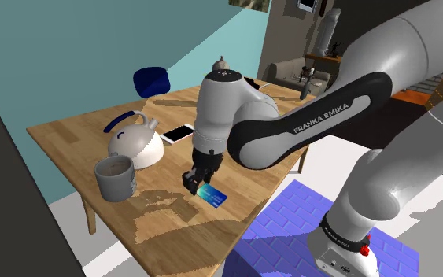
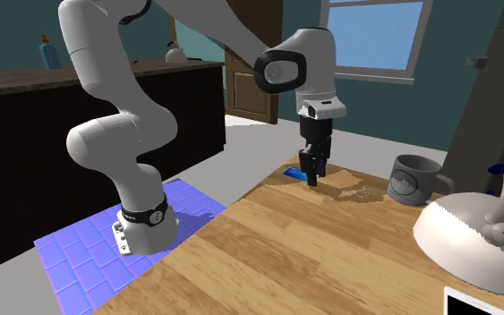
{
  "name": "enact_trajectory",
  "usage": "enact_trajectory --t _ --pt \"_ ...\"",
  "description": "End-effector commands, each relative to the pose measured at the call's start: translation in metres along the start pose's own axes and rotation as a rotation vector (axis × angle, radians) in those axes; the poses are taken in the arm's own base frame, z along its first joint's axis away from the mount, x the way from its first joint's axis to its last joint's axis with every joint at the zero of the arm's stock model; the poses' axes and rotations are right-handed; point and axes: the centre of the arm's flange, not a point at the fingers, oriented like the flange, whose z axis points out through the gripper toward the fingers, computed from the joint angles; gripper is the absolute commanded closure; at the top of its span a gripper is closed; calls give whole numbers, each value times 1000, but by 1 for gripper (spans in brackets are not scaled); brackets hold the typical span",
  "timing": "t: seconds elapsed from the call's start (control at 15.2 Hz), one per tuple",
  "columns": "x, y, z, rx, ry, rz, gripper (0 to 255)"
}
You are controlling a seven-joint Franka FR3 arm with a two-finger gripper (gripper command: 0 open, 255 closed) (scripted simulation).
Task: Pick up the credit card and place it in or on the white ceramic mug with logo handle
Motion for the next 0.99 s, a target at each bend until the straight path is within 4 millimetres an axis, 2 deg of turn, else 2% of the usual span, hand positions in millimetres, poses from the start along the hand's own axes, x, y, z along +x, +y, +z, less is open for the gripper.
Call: enact_trajectory --t 0.0,0.92 --pt "2 0 -10 0 -1 0 255" --pt "13 2 -84 0 -1 0 255"
